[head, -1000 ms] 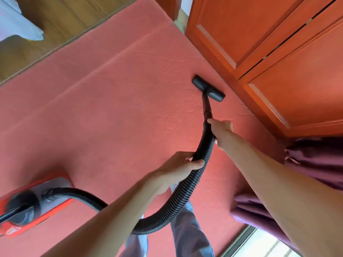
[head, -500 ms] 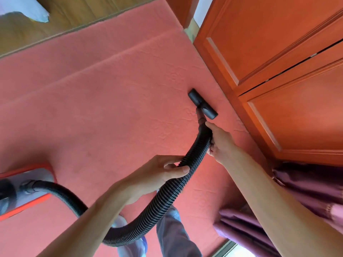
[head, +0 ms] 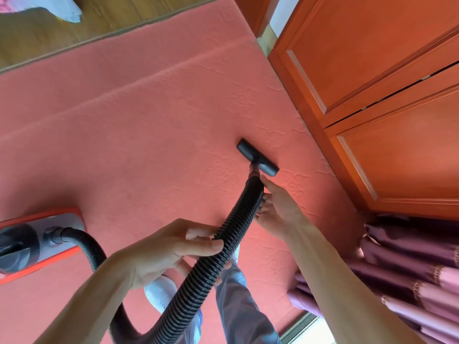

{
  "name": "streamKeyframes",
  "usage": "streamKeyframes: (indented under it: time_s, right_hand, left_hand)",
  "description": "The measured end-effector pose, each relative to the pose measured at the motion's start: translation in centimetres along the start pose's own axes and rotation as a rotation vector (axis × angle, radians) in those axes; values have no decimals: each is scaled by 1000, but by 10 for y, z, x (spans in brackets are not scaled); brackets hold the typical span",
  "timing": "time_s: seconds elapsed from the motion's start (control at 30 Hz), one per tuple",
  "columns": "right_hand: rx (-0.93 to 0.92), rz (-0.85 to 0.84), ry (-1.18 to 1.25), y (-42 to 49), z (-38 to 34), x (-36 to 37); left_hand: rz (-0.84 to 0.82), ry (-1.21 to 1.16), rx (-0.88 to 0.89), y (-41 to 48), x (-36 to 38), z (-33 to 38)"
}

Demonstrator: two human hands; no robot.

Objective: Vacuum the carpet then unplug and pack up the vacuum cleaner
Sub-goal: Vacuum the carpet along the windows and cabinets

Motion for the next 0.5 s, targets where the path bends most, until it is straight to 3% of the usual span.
streamKeyframes:
  time_s: [0.1,0.2,0.3,0.5]
  right_hand:
    - [-49,39,3,31,-12,3]
    - [-57,86,-38,61,-31,2]
    - [-67,133,-96,79,-46,-1]
    - [-100,71,-75,62,-41,13]
  left_hand:
    - [19,-78,50,14,18,16]
    - [203,-109,28,43,34,23]
    - [272,-146,4,65,42,24]
    - [142,-174,63,48,23,12]
Point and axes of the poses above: each hand's wrist, its own y-axis towards the middle knuckle, its own x-axis out of the palm, z = x × y, the point moved 2 cm from there along y, towards the middle knuckle, and after that the axes turned 3 degrees about -x, right-handed, at the moved point
